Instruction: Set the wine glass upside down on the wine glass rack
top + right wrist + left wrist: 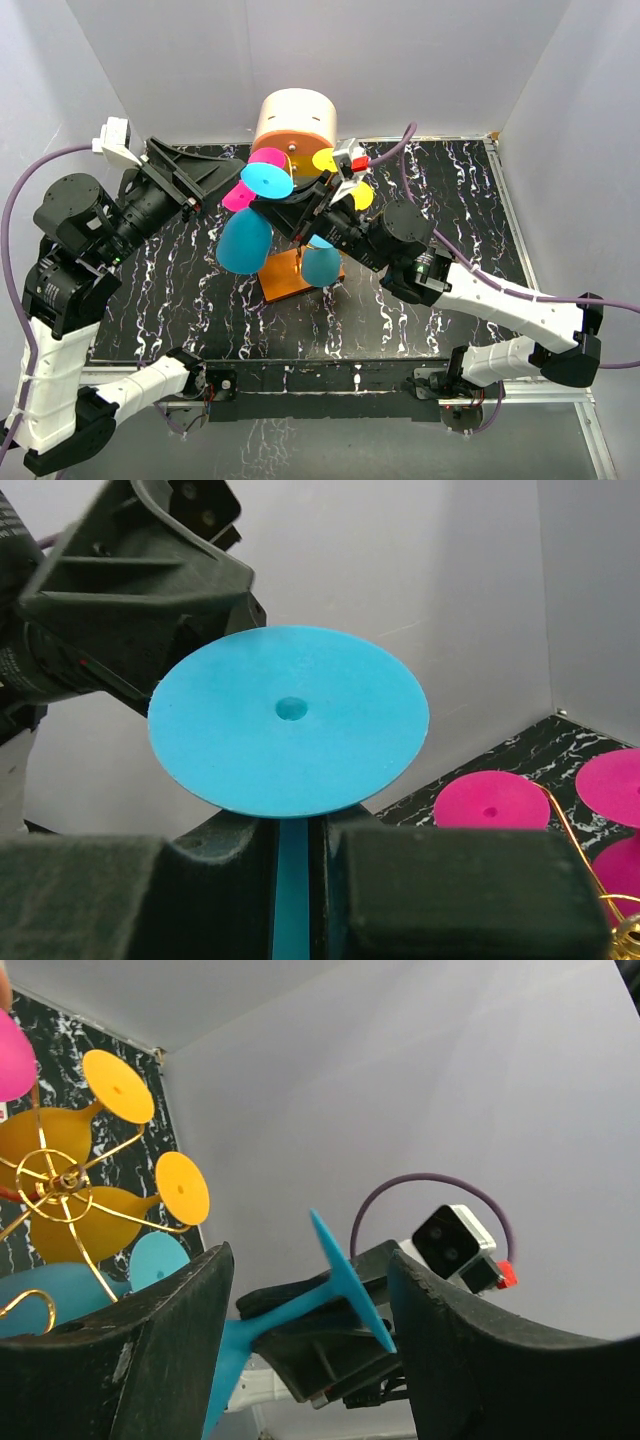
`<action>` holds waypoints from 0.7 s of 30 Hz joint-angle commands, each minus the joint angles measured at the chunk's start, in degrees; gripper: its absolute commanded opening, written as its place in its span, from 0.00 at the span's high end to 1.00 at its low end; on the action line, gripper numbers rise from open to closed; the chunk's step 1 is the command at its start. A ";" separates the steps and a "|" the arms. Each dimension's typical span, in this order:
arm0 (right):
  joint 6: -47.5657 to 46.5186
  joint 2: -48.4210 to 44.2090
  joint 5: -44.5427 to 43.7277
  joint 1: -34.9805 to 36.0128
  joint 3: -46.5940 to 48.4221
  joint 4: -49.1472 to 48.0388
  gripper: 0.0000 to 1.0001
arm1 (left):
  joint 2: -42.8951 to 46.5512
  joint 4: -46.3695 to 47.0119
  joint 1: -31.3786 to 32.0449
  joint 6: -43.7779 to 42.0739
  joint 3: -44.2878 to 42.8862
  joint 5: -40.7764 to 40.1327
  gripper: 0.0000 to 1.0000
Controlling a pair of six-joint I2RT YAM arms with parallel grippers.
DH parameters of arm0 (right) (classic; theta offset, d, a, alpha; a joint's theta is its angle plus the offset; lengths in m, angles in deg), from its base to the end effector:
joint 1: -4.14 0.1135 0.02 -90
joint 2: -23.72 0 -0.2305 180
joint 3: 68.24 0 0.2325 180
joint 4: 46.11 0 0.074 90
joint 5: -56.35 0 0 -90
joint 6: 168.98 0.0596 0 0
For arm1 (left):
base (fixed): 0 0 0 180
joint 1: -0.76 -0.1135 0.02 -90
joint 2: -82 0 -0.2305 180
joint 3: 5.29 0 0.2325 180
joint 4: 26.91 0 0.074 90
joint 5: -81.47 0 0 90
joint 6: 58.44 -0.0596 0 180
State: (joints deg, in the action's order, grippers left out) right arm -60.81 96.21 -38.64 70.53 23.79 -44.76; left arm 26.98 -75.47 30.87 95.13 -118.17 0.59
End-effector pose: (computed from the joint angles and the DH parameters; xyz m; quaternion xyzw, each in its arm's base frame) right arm 0.1235 0.2696 0.4527 -0.2071 0.5492 0.5255 0.6159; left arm 0.1187 -0.0797 0.5207 -0.1278 0.6355 -0.5894 0.4821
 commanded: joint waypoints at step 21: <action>2.21 4.67 2.89 3.06 2.68 -10.71 1.00 | 3.49 -7.42 -0.20 3.97 -1.94 -3.35 0.52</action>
State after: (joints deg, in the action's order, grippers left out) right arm -58.93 100.40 -36.46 73.16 23.79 -49.83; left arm 29.38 -80.52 30.87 98.17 -118.89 -2.18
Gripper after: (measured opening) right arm 0.090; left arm 0.491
